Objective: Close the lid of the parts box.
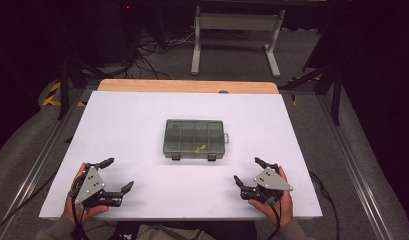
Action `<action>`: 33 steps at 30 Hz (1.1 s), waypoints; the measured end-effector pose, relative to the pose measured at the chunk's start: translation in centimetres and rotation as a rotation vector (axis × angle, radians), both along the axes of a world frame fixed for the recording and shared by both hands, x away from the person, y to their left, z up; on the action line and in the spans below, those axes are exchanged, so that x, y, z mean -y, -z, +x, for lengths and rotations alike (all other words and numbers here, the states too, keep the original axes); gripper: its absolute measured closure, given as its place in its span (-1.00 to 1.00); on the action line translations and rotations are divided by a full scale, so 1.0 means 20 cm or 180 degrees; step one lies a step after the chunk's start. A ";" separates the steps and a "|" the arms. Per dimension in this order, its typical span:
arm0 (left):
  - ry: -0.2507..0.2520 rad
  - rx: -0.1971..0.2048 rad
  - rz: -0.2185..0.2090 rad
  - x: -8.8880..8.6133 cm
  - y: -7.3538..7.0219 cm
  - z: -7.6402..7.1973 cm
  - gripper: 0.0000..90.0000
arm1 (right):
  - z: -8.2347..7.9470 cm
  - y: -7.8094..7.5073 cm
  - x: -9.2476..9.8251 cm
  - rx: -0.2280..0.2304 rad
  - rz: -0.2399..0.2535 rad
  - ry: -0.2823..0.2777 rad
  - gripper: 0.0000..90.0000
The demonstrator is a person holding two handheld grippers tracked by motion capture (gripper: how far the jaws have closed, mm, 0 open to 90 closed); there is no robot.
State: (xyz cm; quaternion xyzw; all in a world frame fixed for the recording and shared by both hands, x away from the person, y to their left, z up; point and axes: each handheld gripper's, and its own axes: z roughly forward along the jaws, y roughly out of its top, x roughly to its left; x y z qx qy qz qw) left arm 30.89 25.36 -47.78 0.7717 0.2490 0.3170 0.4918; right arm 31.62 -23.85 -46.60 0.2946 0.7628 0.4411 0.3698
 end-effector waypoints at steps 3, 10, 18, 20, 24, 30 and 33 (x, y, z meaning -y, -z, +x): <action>0.0022 -0.0005 -0.0008 0.00 0.00 0.00 -0.89 | -0.01 0.00 0.01 0.0011 0.0009 0.0002 -0.72; 0.0029 0.0005 -0.0030 -0.01 0.00 0.01 -0.89 | -0.02 -0.01 0.00 0.0032 0.0010 -0.0007 -0.72; 0.0059 -0.0017 -0.0047 -0.01 0.00 0.00 -0.88 | -0.03 -0.02 -0.02 0.0047 -0.0027 -0.0044 -0.72; 0.0060 -0.0024 -0.0039 -0.01 0.00 0.00 -0.88 | -0.03 -0.02 -0.03 0.0062 -0.0053 -0.0046 -0.72; 0.0069 -0.0031 -0.0034 0.00 0.00 0.01 -0.88 | -0.03 -0.02 -0.03 0.0056 -0.0062 -0.0052 -0.72; 0.0069 -0.0032 -0.0032 0.00 0.00 0.01 -0.88 | -0.03 -0.03 -0.03 0.0075 -0.0063 -0.0046 -0.72; 0.0071 -0.0035 -0.0036 0.00 0.00 0.01 -0.88 | -0.04 -0.03 -0.03 0.0093 -0.0051 -0.0043 -0.72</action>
